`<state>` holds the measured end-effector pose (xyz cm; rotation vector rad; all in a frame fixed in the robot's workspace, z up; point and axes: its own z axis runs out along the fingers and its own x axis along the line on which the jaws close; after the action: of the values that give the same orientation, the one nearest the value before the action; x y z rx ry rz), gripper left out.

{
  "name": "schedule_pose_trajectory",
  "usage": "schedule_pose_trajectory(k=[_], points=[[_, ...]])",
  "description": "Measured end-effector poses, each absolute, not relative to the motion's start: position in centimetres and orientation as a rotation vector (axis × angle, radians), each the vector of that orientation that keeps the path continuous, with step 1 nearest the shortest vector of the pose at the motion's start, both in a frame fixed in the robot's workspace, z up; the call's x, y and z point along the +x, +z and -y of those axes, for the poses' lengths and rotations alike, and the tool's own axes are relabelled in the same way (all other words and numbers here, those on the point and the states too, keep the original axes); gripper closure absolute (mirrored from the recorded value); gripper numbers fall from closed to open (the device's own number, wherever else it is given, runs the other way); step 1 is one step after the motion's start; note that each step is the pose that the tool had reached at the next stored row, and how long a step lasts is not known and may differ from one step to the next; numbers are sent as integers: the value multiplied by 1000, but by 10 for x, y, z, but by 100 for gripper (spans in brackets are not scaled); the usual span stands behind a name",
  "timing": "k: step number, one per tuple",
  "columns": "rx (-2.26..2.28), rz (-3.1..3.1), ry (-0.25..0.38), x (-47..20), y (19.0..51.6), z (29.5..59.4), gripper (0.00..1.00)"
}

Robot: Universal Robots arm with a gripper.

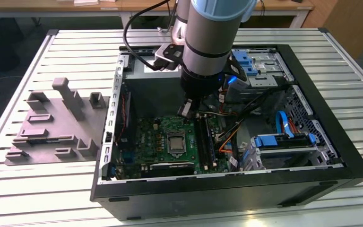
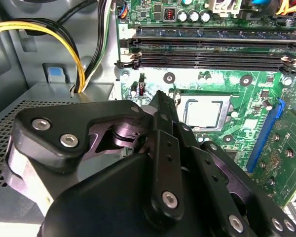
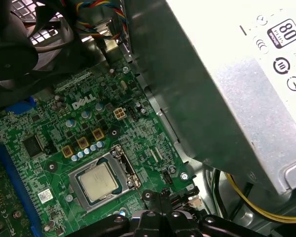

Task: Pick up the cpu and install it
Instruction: 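Install the first cpu locking lever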

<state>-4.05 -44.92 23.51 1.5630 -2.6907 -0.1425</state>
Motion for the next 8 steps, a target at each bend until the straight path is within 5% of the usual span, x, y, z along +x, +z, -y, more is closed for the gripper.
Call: schedule_pose_trajectory(k=[8], points=[[1563, 2691, -142, -41, 235, 449, 89]])
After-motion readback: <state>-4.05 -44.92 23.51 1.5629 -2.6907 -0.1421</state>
